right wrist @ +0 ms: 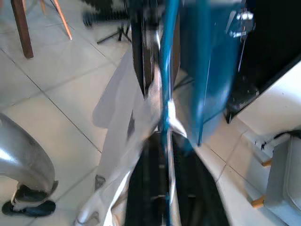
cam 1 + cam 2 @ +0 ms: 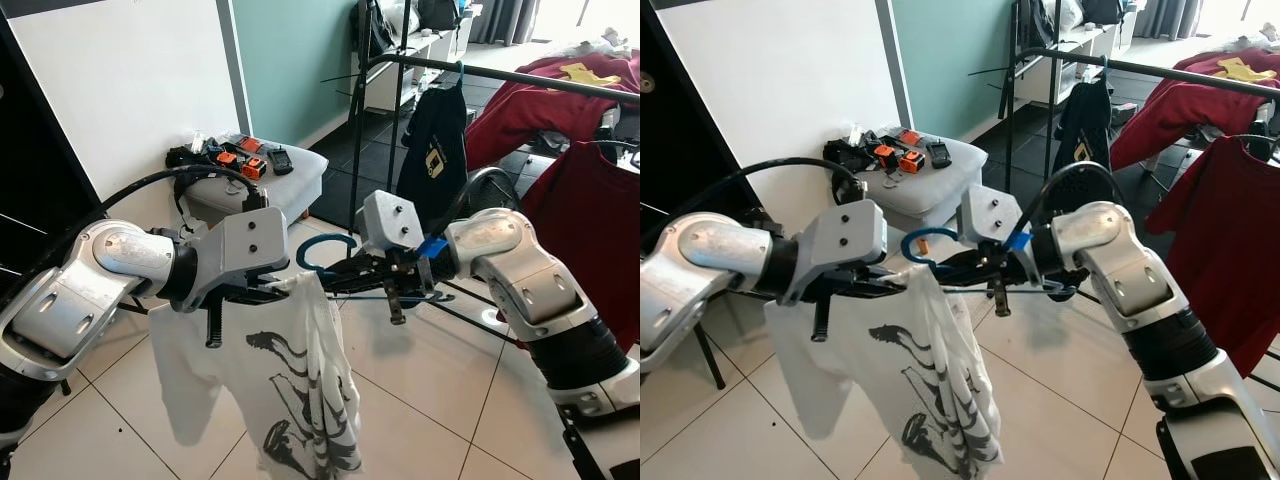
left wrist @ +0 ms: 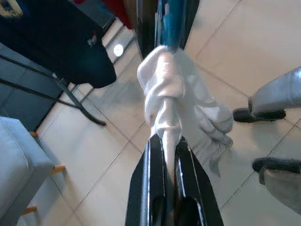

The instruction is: Hang hanger

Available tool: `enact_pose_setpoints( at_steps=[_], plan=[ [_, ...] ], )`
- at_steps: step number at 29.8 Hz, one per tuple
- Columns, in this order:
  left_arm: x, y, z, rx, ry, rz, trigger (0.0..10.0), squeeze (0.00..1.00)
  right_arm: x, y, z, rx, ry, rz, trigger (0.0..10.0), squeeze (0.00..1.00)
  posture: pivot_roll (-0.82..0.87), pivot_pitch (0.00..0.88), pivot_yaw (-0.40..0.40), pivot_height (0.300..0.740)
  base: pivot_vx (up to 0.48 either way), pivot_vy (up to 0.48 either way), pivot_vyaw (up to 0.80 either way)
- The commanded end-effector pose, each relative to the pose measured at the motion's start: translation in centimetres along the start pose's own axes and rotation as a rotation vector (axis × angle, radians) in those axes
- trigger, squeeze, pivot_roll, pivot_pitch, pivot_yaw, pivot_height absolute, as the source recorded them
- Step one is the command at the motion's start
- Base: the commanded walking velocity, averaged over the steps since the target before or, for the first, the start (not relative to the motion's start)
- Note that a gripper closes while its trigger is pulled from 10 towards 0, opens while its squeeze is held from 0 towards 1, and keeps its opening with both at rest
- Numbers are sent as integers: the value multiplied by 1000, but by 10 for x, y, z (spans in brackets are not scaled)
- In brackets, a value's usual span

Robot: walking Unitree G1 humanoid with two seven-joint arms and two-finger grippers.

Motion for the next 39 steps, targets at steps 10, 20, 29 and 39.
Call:
enact_pose_setpoints(
  at_steps=[10, 20, 29, 39],
  plan=[
    [-17, -8, -21, 45, 109, -39, 0, 0, -20, -1, 2, 40, -45, -4, 10000, 1000, -58, 3, 70, 740, 0, 0, 0],
    [-48, 0, -60, 143, 366, -10, 0, 0, -74, -16, 7, 121, -256, -49, 10000, 1000, -68, 13, 76, 740, 0, 0, 0],
    [-80, 18, -83, 180, 539, 143, 0, 0, -63, -28, -31, 334, -265, 252, 10000, 1000, -81, 23, 85, 740, 0, 0, 0],
    [-82, 39, -81, 217, 496, 293, 0, 0, -25, -45, -7, 588, -499, 505, 10000, 0, -78, 24, 81, 740, 0, 0, 0]
  ],
)
Point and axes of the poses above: a point about 5 cm out from each wrist's last joint towards the gripper, its own x axis pointing out of the wrist towards the gripper, its own y axis along the axis of the wrist's last joint, z = x × y, the point moved 1 cm from there along x, pointing out of the wrist towards the gripper, and after that the axes turned 3 degrees about x, right-handed, at the moved point
